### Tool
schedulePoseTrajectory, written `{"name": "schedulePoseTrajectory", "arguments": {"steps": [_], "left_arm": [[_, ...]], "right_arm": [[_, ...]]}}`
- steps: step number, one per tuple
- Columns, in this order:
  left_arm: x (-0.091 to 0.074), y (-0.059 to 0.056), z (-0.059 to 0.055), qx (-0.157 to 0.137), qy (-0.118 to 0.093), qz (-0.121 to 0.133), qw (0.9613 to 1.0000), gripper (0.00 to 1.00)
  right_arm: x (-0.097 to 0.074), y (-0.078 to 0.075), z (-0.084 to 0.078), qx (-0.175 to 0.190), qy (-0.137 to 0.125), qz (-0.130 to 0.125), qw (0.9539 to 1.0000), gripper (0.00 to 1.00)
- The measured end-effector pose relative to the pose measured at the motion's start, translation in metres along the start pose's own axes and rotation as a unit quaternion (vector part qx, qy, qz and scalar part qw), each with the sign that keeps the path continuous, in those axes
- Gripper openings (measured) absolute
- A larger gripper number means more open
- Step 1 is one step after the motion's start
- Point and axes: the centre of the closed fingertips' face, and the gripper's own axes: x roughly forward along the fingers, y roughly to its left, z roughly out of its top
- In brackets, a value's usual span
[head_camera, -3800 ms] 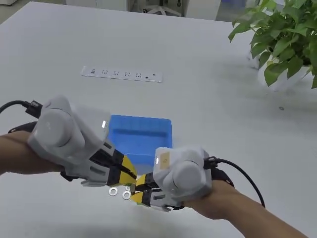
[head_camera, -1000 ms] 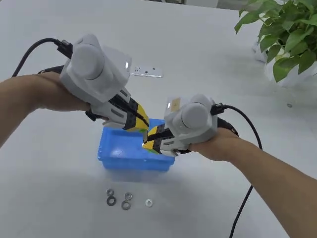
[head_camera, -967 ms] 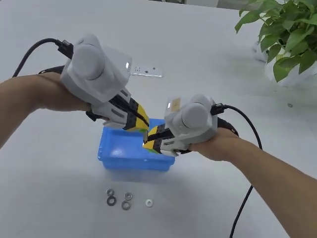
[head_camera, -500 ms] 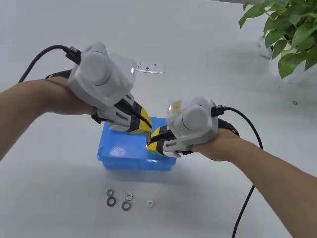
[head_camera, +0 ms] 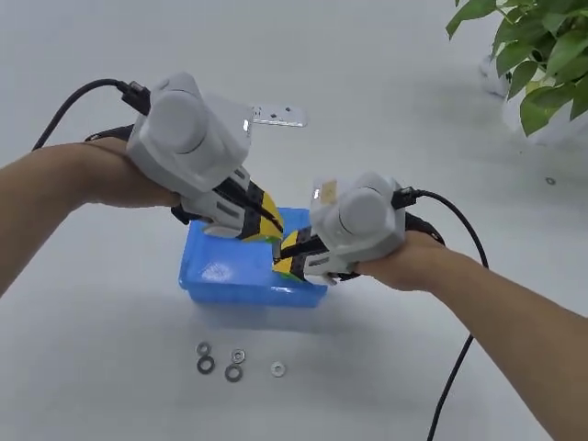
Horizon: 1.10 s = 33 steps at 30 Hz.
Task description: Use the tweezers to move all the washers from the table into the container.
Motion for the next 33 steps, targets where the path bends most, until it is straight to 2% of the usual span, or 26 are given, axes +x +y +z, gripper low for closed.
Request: {"name": "schedulePoseTrajectory", "arguments": {"steps": [19, 33], "left_arm": [[-0.006, -0.002, 0.006, 0.004, -0.003, 0.003, 1.0000, 0.06], [-0.023, -0.008, 0.021, 0.010, -0.006, 0.014, 0.9998, 0.06]], "right_arm": [[-0.005, 0.001, 0.004, -0.003, -0.004, -0.003, 1.0000, 0.11], [-0.022, 0.005, 0.021, -0.014, -0.011, -0.015, 0.9997, 0.11]]}}
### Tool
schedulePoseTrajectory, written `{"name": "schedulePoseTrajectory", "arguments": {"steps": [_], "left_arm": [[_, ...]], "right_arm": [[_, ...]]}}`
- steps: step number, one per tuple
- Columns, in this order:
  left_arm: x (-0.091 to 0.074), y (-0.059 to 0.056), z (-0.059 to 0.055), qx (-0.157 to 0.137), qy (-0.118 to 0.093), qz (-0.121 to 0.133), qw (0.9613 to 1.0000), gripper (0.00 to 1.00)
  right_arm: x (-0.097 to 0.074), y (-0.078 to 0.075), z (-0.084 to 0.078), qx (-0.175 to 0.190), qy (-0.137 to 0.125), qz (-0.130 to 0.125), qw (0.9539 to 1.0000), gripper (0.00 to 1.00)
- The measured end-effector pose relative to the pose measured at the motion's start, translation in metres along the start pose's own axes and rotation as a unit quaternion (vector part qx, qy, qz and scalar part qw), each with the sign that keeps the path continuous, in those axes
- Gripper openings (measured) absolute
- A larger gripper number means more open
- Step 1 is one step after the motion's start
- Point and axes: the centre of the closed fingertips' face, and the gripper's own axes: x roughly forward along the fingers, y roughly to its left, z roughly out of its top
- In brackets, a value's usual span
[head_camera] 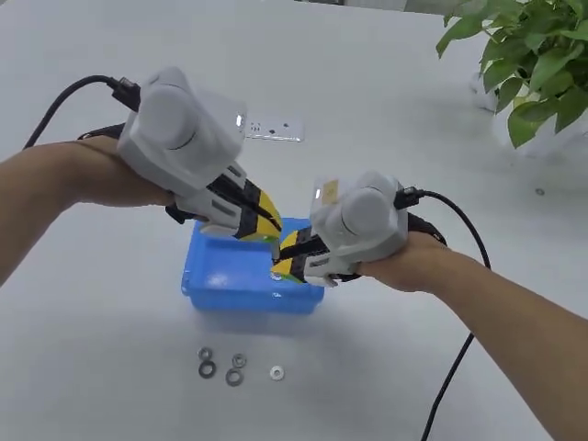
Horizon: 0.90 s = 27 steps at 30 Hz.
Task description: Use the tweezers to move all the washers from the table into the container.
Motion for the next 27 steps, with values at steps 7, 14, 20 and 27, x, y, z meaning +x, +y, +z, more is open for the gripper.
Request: {"name": "schedulePoseTrajectory", "arguments": {"steps": [7, 14, 20, 27], "left_arm": [[-0.008, -0.005, 0.006, -0.001, 0.002, 0.003, 1.0000, 0.06], [-0.017, -0.012, 0.014, 0.003, 0.001, 0.006, 1.0000, 0.06], [-0.023, -0.020, 0.021, 0.008, 0.002, 0.009, 0.9999, 0.06], [-0.025, -0.033, 0.023, 0.011, 0.006, 0.006, 0.9999, 0.06]], "right_arm": [[-0.008, 0.004, 0.007, -0.003, -0.003, -0.007, 1.0000, 0.11], [-0.015, 0.009, 0.016, -0.005, -0.010, -0.015, 0.9998, 0.11], [-0.022, 0.016, 0.022, -0.010, -0.014, -0.021, 0.9996, 0.11], [-0.025, 0.029, 0.024, -0.013, -0.018, -0.022, 0.9995, 0.11]]}}
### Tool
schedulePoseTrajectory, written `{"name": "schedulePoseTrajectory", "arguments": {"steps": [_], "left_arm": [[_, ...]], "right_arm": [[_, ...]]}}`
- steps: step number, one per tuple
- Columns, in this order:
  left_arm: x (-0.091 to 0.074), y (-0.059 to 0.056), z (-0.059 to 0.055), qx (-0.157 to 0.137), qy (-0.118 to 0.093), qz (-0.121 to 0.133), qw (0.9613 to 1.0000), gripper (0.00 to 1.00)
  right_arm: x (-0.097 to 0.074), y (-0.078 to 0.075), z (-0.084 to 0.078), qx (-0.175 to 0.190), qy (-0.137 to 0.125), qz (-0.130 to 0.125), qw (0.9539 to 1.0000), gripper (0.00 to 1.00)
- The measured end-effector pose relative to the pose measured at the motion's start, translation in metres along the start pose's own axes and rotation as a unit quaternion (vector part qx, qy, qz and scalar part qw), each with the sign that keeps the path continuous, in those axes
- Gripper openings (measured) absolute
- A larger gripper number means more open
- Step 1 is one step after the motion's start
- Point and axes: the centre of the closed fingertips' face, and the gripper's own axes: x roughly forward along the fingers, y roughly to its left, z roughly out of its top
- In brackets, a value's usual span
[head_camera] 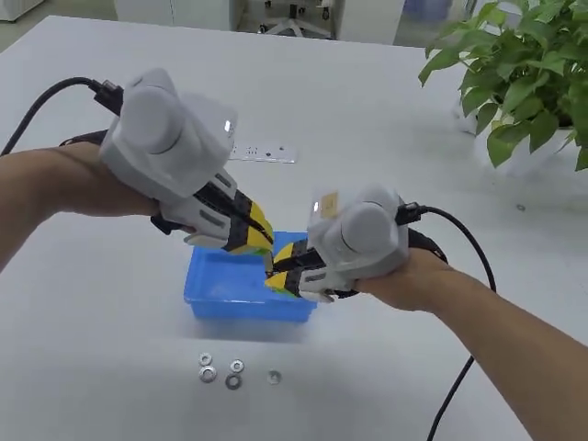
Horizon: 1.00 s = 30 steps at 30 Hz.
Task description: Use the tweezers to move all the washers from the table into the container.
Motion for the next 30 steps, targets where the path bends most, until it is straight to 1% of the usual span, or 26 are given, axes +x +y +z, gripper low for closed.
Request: {"name": "schedulePoseTrajectory", "arguments": {"steps": [9, 15, 20, 30], "left_arm": [[0.002, -0.017, -0.001, 0.000, 0.002, -0.008, 1.0000, 0.06], [0.004, -0.026, -0.002, 0.000, 0.005, -0.013, 0.9999, 0.06], [0.008, -0.033, -0.004, -0.002, 0.005, -0.017, 0.9998, 0.06], [0.018, -0.047, -0.009, -0.009, 0.004, -0.028, 0.9996, 0.06]], "right_arm": [[-0.001, 0.016, -0.002, 0.004, -0.002, 0.003, 1.0000, 0.11], [0.000, 0.026, -0.005, 0.007, -0.003, 0.005, 1.0000, 0.11], [0.001, 0.033, -0.008, 0.010, -0.003, 0.006, 0.9999, 0.11], [0.005, 0.049, -0.019, 0.019, 0.002, 0.017, 0.9997, 0.11]]}}
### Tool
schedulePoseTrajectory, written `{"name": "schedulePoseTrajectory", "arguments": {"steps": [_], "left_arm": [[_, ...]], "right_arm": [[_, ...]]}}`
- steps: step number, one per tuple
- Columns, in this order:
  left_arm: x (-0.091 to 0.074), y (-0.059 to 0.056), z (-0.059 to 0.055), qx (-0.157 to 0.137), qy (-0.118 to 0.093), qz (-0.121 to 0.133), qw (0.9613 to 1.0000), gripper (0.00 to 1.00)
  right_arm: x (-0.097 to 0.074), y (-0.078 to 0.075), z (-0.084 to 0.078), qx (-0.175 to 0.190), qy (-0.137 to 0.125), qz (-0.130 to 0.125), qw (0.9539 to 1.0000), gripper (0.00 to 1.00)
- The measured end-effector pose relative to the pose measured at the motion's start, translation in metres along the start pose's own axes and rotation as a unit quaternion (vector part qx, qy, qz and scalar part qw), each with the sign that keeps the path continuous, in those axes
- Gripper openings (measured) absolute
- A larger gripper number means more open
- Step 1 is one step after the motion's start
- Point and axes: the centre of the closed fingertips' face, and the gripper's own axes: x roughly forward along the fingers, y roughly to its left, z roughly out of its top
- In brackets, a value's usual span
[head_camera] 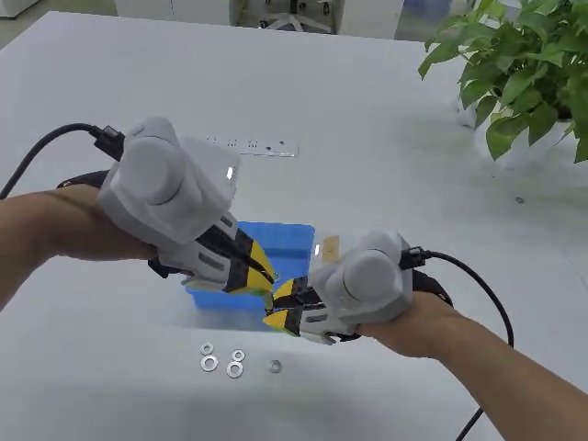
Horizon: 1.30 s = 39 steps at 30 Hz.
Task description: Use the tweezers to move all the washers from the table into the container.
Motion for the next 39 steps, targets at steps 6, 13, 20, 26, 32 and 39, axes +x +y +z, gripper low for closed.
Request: {"name": "schedulePoseTrajectory", "arguments": {"steps": [6, 13, 20, 26, 32, 39], "left_arm": [[0.005, -0.006, -0.002, -0.003, -0.001, -0.006, 1.0000, 0.06], [0.012, -0.013, -0.004, -0.007, -0.001, -0.015, 0.9999, 0.06], [0.018, -0.021, -0.008, -0.013, 0.000, -0.023, 0.9996, 0.06], [0.024, -0.026, -0.010, -0.016, 0.002, -0.030, 0.9994, 0.06], [0.027, -0.031, -0.012, -0.021, 0.002, -0.034, 0.9992, 0.06], [0.029, -0.034, -0.015, -0.025, 0.003, -0.038, 0.9990, 0.06]], "right_arm": [[0.002, 0.008, -0.006, 0.007, 0.000, 0.004, 1.0000, 0.11], [0.005, 0.016, -0.011, 0.013, 0.001, 0.006, 0.9999, 0.11], [0.008, 0.025, -0.018, 0.023, 0.001, 0.011, 0.9997, 0.11], [0.009, 0.030, -0.024, 0.027, 0.003, 0.014, 0.9995, 0.11], [0.011, 0.035, -0.028, 0.029, 0.006, 0.018, 0.9994, 0.11], [0.013, 0.039, -0.031, 0.033, 0.007, 0.021, 0.9992, 0.12]]}}
